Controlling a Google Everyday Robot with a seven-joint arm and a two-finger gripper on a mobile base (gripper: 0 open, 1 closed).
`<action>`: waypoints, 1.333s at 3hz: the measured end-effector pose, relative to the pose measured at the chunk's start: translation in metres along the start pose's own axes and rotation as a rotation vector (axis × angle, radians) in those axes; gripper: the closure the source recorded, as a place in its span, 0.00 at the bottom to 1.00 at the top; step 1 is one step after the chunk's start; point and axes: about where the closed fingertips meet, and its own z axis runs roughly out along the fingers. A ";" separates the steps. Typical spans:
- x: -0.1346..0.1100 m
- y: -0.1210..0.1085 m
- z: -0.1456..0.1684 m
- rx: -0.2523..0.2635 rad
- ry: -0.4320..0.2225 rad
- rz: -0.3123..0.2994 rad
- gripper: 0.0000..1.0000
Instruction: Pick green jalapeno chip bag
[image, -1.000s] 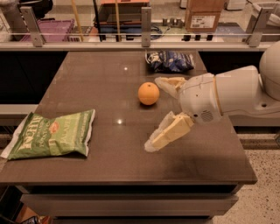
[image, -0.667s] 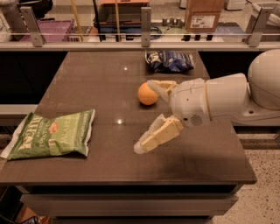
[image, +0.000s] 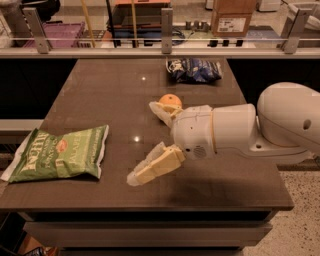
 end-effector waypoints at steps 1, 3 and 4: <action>0.005 0.007 0.026 0.026 0.038 0.011 0.00; 0.008 -0.001 0.075 0.056 0.102 -0.004 0.00; 0.006 -0.001 0.099 0.024 0.091 -0.014 0.00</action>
Offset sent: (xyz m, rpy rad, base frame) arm 0.0246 0.0640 -0.0463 -0.1282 0.0149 -0.1135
